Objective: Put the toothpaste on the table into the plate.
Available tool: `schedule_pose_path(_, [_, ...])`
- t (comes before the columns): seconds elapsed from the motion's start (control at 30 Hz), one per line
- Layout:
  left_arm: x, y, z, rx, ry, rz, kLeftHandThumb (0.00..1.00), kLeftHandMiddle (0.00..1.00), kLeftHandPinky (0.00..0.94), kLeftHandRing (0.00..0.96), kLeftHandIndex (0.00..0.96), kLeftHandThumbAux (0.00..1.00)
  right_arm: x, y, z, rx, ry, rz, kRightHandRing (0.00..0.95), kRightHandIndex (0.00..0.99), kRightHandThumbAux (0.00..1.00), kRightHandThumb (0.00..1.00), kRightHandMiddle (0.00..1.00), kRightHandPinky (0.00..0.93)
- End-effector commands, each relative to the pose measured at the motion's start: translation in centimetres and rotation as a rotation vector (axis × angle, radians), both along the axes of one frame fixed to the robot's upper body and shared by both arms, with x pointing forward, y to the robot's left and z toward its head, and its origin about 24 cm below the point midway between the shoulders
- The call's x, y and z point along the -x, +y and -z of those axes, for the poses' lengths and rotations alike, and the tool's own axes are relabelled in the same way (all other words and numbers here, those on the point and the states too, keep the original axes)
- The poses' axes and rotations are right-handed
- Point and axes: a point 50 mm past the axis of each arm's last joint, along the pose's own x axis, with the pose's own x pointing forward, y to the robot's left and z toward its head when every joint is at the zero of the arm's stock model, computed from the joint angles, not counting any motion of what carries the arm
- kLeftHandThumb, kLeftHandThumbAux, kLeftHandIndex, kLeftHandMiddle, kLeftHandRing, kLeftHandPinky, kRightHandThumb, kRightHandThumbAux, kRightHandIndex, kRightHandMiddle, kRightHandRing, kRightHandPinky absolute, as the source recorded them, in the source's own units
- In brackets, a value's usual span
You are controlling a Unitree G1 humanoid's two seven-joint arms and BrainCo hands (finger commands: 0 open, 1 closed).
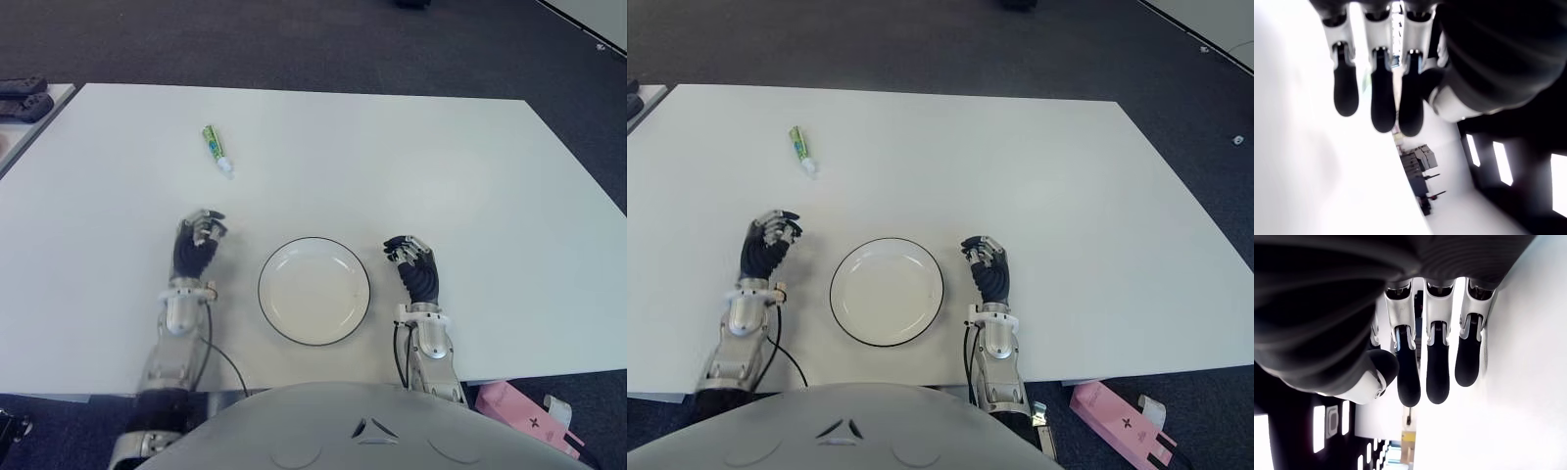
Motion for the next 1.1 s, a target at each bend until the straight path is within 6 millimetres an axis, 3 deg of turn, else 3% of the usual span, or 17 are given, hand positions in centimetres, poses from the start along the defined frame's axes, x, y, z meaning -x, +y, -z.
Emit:
schedule_pose_path(0.03, [-1.5, 0.7, -2.0, -0.217, -0.049, -0.005, 0.707, 0.660, 0.609, 0.641, 0.436, 0.719, -0.1, 0.4, 0.5, -0.010, 0.023, 0.001, 0.456, 0.429, 0.729, 0.710, 0.477, 0.440])
schedule_pose_path(0.2, [-3.0, 1.8, -3.2, -0.417, -0.080, 0.007, 0.709, 0.711, 0.671, 0.701, 0.437, 0.719, -0.2, 0.5, 0.6, -0.010, 0.027, 0.003, 0.455, 0.429, 0.729, 0.710, 0.477, 0.437])
schedule_pose_path(0.33, [-4.7, 3.4, -4.4, -0.612, -0.109, 0.021, 0.710, 0.707, 0.631, 0.685, 0.436, 0.720, -0.3, 0.6, 0.6, -0.017, 0.024, 0.006, 0.454, 0.429, 0.728, 0.709, 0.476, 0.438])
schedule_pose_path(0.47, [-5.7, 4.0, -5.2, -0.730, -0.140, 0.029, 0.709, 0.613, 0.547, 0.589, 0.434, 0.720, -0.4, 0.6, 0.7, -0.020, 0.019, 0.009, 0.454, 0.428, 0.729, 0.708, 0.476, 0.438])
schedule_pose_path(0.57, [-6.8, 4.4, -5.6, -0.800, -0.133, 0.035, 0.703, 0.450, 0.398, 0.425, 0.422, 0.719, -0.5, 0.5, 0.8, -0.022, 0.019, 0.013, 0.454, 0.428, 0.729, 0.707, 0.477, 0.435])
schedule_pose_path(0.83, [-9.5, 5.6, -6.0, -0.937, -0.065, 0.099, 0.697, 0.297, 0.313, 0.288, 0.408, 0.711, -0.5, 0.5, 0.9, -0.020, 0.019, 0.017, 0.452, 0.429, 0.729, 0.708, 0.479, 0.432])
schedule_pose_path(0.97, [-10.9, 6.3, -6.4, -1.066, -0.039, 0.175, 0.589, 0.212, 0.271, 0.224, 0.193, 0.578, -0.4, 0.5, 0.9, -0.021, 0.016, 0.020, 0.450, 0.429, 0.729, 0.709, 0.479, 0.431])
schedule_pose_path(1.1, [-11.8, 6.6, -6.4, -1.188, -0.029, 0.238, 0.567, 0.153, 0.195, 0.156, 0.115, 0.511, -0.4, 0.5, 0.9, -0.026, 0.014, 0.027, 0.453, 0.429, 0.729, 0.709, 0.480, 0.436])
